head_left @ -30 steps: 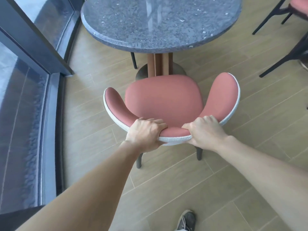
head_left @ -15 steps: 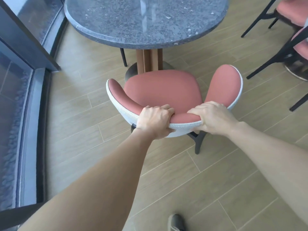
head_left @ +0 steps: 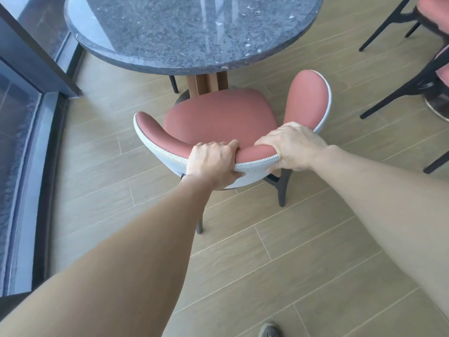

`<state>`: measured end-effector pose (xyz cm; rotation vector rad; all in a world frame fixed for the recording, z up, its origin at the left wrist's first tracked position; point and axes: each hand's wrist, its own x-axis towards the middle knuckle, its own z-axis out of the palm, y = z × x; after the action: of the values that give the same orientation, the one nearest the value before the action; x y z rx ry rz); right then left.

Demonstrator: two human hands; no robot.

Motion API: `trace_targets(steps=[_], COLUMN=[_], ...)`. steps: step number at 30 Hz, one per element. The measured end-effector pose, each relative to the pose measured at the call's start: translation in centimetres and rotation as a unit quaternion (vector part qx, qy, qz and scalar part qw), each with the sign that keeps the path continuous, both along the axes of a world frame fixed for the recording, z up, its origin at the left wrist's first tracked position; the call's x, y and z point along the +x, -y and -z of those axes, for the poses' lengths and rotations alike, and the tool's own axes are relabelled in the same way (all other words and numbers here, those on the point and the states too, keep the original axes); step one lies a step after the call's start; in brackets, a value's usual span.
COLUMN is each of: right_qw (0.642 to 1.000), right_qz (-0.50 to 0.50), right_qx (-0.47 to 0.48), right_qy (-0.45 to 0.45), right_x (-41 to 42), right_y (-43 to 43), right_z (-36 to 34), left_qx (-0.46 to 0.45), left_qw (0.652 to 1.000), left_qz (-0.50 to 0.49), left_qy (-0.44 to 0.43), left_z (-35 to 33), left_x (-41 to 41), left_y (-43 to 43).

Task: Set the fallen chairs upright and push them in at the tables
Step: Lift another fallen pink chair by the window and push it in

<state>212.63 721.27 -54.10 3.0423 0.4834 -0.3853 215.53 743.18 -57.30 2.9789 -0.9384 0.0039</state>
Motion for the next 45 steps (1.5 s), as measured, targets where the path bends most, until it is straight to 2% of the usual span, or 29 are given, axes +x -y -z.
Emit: trace_targets(steps=[23, 32, 45], right_qw=[0.999, 0.999, 0.997], right_qz=[0.001, 0.041, 0.073], right_qx=[0.016, 0.014, 0.032], right_qy=[0.03, 0.025, 0.0], right_x=[1.8, 1.0, -3.1], right_y=[1.5, 0.6, 5.3], right_z=[0.5, -0.3, -0.7], left_qx=[-0.009, -0.003, -0.038], left_qw=[0.999, 0.999, 0.999], left_qz=[-0.026, -0.041, 0.024], left_qy=[0.019, -0.016, -0.001], left_z=[0.1, -0.5, 0.0], left_x=[1.5, 1.2, -2.5], left_y=[1.5, 1.8, 5.8])
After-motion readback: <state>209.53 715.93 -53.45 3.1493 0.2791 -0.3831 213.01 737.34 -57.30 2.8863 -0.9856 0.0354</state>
